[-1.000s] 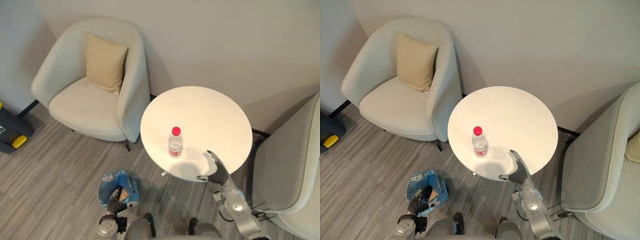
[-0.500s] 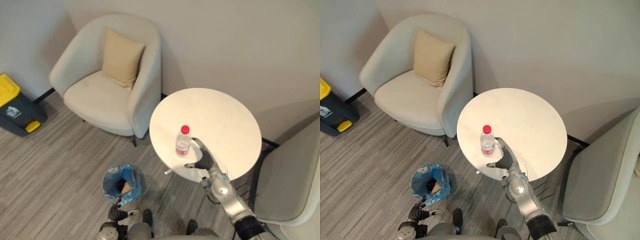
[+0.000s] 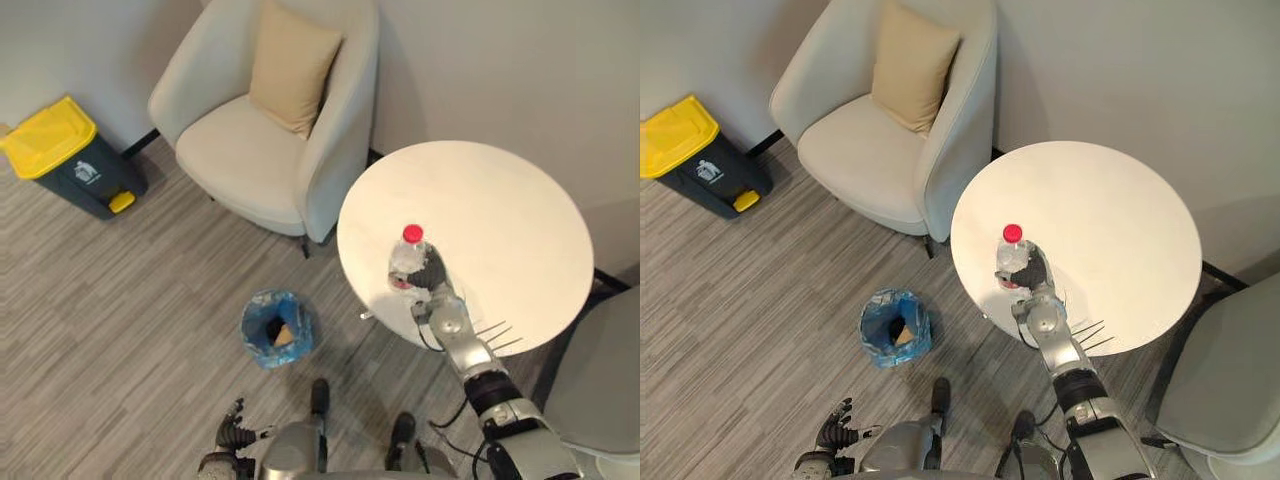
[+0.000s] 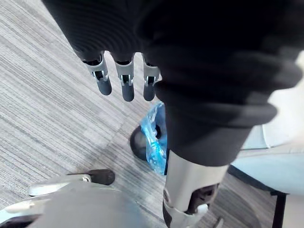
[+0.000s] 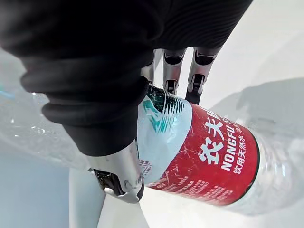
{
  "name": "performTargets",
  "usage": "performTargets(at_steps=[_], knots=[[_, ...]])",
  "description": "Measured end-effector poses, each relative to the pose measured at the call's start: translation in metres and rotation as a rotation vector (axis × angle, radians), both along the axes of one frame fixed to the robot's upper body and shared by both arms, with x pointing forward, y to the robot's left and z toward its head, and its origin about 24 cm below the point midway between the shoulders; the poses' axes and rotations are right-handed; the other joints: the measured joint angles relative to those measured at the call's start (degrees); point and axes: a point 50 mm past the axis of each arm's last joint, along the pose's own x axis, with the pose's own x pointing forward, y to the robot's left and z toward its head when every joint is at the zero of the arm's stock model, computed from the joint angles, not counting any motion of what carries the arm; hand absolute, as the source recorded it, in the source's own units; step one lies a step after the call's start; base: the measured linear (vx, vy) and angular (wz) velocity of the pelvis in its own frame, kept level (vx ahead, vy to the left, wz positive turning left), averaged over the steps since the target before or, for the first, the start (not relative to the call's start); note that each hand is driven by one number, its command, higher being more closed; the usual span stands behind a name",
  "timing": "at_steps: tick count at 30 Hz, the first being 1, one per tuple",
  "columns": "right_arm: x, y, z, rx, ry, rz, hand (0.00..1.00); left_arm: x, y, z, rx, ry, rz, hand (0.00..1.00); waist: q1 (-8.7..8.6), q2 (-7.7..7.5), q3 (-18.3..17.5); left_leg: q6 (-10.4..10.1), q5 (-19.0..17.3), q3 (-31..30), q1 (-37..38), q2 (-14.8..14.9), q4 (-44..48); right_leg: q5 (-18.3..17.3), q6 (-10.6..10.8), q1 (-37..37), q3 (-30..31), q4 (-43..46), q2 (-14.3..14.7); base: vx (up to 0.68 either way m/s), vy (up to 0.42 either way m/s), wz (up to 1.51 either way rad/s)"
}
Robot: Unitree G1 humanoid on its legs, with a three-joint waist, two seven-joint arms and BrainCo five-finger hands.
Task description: Gather rubbish on tea table into small bin, then transfer packed bag to large trash can.
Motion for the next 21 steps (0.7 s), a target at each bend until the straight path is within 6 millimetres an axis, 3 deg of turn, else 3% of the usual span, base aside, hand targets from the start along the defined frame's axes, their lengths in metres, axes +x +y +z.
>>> performTargets(at_steps=[7,11,13,19,20,21], knots=[[0.000,-0.002,0.007,0.055,-0.019,0.013,1.00,0.005,-0.001,0.001,-0.015,-0.018,0.004,0.00,0.63,-0.19,1.4,0.0,0.0,-2.0,-0.8,-0.5,0.0,-0.3,0.2,0.0,-1.1,-0.1,-0.3,0.03,-0.002,0.12],[-0.023,0.002,0.013,0.092,-0.089,0.062,1.00,0.005,0.001,0.001,-0.013,-0.016,0.013,0.00,0.23,-0.35,1.5,0.0,0.0,-2.7,-0.6,-0.9,0.0,-1.0,0.6,0.8,-1.9,0.2,-0.6,0.02,0.001,0.18],[-0.042,0.004,0.014,0.114,-0.122,0.090,1.00,0.004,0.001,0.001,-0.012,-0.010,0.014,0.00,-0.78,-0.64,1.5,0.0,0.0,-4.5,0.7,-1.1,0.0,-2.3,1.0,2.7,-3.8,1.0,-1.2,0.02,-0.025,0.44],[-0.079,0.015,0.021,0.168,-0.212,0.162,1.00,0.002,0.010,0.001,0.005,-0.007,0.058,0.00,-1.04,-3.65,0.6,-0.2,-0.2,-9.2,-0.5,-2.7,2.2,-7.3,0.8,3.7,-9.6,6.7,-2.8,-0.01,-0.046,0.54],[-0.081,0.016,0.019,0.163,-0.208,0.168,1.00,0.002,0.010,0.001,0.011,-0.007,0.063,0.00,-1.13,-3.87,0.5,0.1,-0.1,-7.7,-1.4,-2.9,2.7,-7.7,0.7,4.3,-11.2,7.1,-3.3,-0.04,0.003,0.75],[-0.083,0.018,0.017,0.149,-0.200,0.172,1.00,0.002,0.011,0.001,0.016,-0.008,0.073,0.00,-1.30,-3.87,0.4,3.2,-1.9,-3.1,-1.7,-2.6,3.1,-7.9,0.6,5.3,-13.3,7.2,-3.8,-0.04,0.018,0.97]])
